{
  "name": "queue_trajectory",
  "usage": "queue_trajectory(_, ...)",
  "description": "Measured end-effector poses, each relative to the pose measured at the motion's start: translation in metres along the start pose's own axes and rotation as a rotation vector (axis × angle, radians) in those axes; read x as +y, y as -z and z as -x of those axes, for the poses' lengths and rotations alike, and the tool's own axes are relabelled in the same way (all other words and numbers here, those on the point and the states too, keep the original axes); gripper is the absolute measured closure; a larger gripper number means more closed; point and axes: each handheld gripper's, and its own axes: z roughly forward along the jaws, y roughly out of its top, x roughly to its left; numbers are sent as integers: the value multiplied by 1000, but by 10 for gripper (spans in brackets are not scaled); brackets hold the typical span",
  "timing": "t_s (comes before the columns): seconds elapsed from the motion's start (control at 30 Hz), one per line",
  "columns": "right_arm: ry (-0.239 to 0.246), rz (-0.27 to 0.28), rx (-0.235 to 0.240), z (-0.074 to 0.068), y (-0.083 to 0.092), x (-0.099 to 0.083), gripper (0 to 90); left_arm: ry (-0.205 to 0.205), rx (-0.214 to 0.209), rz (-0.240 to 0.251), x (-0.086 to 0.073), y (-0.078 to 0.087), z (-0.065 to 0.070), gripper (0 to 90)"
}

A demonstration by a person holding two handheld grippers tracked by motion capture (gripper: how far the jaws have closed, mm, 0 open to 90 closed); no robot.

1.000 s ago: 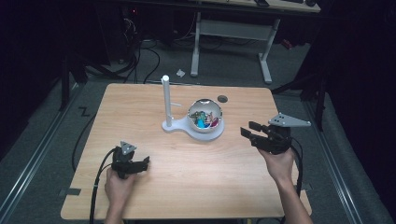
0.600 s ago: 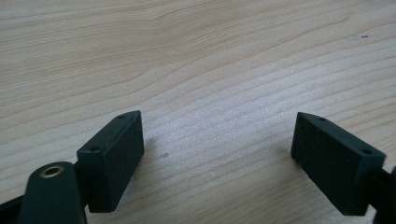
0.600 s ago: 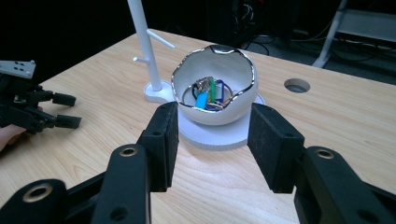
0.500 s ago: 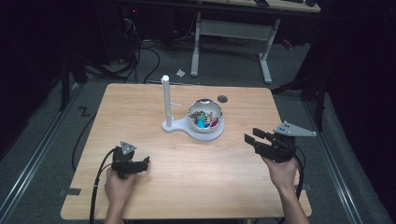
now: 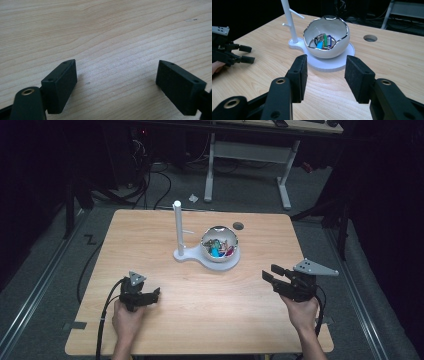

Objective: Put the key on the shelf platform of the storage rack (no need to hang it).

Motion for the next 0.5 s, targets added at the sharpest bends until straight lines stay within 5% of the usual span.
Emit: queue_trajectory(0.5,-33,-9,0,3,-9,-19,532,0,0,0,0,0,0,176)
